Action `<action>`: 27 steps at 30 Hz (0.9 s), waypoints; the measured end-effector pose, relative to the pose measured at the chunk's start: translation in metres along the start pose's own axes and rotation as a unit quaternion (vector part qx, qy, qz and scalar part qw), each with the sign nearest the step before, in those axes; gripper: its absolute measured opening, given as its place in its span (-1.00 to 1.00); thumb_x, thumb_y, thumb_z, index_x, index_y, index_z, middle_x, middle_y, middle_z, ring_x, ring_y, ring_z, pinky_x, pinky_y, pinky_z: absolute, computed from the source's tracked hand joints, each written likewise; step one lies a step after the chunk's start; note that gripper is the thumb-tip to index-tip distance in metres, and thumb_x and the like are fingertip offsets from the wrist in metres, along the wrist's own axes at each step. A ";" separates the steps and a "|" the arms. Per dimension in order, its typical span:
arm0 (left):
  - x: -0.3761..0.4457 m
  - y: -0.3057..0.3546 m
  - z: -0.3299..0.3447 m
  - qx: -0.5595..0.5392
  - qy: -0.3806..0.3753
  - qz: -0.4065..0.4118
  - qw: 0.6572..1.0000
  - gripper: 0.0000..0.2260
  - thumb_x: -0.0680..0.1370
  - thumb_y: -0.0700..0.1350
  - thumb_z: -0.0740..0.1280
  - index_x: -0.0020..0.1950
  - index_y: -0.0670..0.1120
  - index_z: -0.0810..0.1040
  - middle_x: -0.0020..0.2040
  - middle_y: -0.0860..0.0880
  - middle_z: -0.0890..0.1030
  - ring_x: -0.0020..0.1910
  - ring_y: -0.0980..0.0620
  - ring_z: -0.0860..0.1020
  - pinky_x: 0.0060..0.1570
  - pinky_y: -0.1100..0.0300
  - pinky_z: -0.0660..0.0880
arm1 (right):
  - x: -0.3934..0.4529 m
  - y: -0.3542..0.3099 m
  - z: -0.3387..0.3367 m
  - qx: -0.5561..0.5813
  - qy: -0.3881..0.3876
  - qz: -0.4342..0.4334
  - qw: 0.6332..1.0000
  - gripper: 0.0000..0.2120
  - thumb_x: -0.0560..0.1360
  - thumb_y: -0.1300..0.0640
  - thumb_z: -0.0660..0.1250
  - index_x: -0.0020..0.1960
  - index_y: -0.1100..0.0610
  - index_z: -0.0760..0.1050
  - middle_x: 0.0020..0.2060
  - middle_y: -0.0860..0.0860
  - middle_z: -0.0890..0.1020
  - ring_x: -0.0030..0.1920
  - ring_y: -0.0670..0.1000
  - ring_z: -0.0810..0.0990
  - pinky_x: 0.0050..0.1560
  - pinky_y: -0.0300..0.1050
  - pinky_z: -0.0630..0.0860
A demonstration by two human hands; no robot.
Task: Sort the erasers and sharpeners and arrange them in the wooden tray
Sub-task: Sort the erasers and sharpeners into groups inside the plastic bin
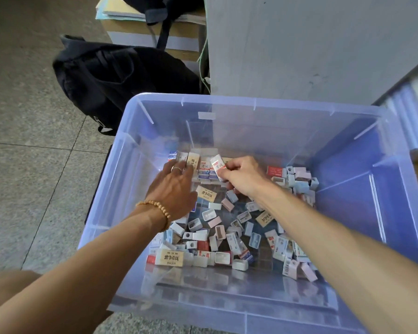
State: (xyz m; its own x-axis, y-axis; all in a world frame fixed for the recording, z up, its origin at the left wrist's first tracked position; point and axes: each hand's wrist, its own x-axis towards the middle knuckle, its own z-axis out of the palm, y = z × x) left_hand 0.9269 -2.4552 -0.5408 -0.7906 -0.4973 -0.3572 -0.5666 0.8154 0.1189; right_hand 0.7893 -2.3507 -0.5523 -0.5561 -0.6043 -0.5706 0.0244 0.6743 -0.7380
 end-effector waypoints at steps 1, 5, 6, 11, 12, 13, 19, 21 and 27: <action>0.001 -0.001 0.001 0.007 -0.006 0.005 1.000 -0.45 0.58 -0.02 0.26 0.52 -0.15 0.20 0.53 -0.14 0.23 0.54 -0.10 0.08 0.51 0.08 0.05 | 0.002 0.000 0.001 0.005 0.004 -0.001 1.000 -0.91 0.56 0.08 0.41 -0.14 -0.01 0.58 -0.16 0.04 0.71 -0.09 0.02 0.70 0.03 -0.01 0.63; 0.002 -0.003 0.007 -0.017 -0.013 0.010 1.000 -0.38 0.53 0.06 0.33 0.51 -0.13 0.23 0.54 -0.11 0.21 0.51 -0.13 0.11 0.47 0.05 0.14 | 0.013 0.003 0.010 0.032 0.022 0.010 0.999 -0.83 0.56 0.14 0.39 -0.21 0.01 0.54 -0.21 0.05 0.70 -0.12 0.05 0.71 0.06 0.08 0.65; 0.002 -0.002 0.008 -0.023 -0.011 0.009 1.000 -0.38 0.52 0.06 0.34 0.51 -0.12 0.25 0.54 -0.10 0.23 0.50 -0.13 0.15 0.45 0.03 0.20 | 0.015 0.003 0.013 0.040 0.025 0.012 0.999 -0.82 0.56 0.16 0.39 -0.21 0.01 0.54 -0.22 0.05 0.70 -0.13 0.06 0.71 0.04 0.08 0.66; 0.003 -0.004 0.008 -0.050 0.016 -0.007 0.999 -0.48 0.53 -0.04 0.33 0.47 -0.13 0.33 0.48 -0.10 0.30 0.45 -0.12 0.20 0.40 0.04 0.28 | 0.026 0.000 0.028 0.085 0.058 0.023 0.994 -0.92 0.55 0.20 0.42 -0.04 0.10 0.52 -0.23 0.06 0.70 -0.28 -0.02 0.72 -0.12 -0.01 0.69; 0.003 -0.005 0.008 -0.048 0.017 -0.009 0.999 -0.49 0.53 -0.05 0.32 0.46 -0.14 0.34 0.47 -0.10 0.31 0.44 -0.12 0.21 0.38 0.05 0.30 | 0.029 0.000 0.032 0.079 0.064 0.023 0.995 -0.90 0.54 0.19 0.43 -0.10 0.09 0.52 -0.22 0.06 0.71 -0.27 0.00 0.73 -0.10 0.01 0.69; 0.003 -0.006 0.009 -0.043 0.017 -0.011 0.999 -0.50 0.54 -0.06 0.31 0.45 -0.14 0.34 0.47 -0.10 0.31 0.44 -0.12 0.21 0.36 0.06 0.32 | 0.031 -0.001 0.035 0.067 0.071 0.018 0.995 -0.86 0.54 0.16 0.43 -0.16 0.08 0.52 -0.22 0.06 0.71 -0.25 0.02 0.73 -0.09 0.02 0.69; 0.004 -0.006 0.010 -0.050 0.019 -0.012 0.999 -0.47 0.53 -0.11 0.31 0.48 -0.13 0.26 0.47 -0.11 0.27 0.43 -0.12 0.21 0.29 0.04 0.38 | 0.030 -0.003 0.045 -0.243 0.130 -0.120 0.954 -0.78 0.58 -0.03 0.36 -0.09 0.12 0.59 -0.29 -0.04 0.58 -0.29 0.01 0.56 -0.45 -0.25 0.29; 0.005 -0.006 0.011 -0.059 0.024 -0.005 0.998 -0.40 0.51 -0.14 0.32 0.52 -0.10 0.20 0.47 -0.13 0.25 0.43 -0.14 0.21 0.29 0.05 0.38 | 0.028 0.000 0.045 -0.243 0.136 -0.140 0.950 -0.74 0.56 -0.06 0.36 -0.04 0.15 0.59 -0.26 -0.01 0.62 -0.28 0.04 0.60 -0.39 -0.17 0.49; 0.011 -0.008 0.013 -0.059 0.001 -0.003 0.998 -0.42 0.50 -0.16 0.31 0.50 -0.10 0.21 0.44 -0.15 0.23 0.39 -0.14 0.19 0.28 0.05 0.36 | 0.022 0.011 0.035 -0.295 0.078 -0.218 0.927 -0.67 0.49 0.11 0.48 0.18 0.20 0.52 0.08 0.06 0.53 -0.10 -0.02 0.47 -0.32 -0.41 0.31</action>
State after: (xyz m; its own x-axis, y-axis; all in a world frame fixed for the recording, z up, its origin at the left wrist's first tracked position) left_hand 0.9258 -2.4630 -0.5577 -0.7873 -0.5029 -0.3567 -0.5950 0.7714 0.2257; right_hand 0.8063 -2.3713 -0.5858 -0.5202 -0.8365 -0.1721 -0.6642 0.5229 -0.5343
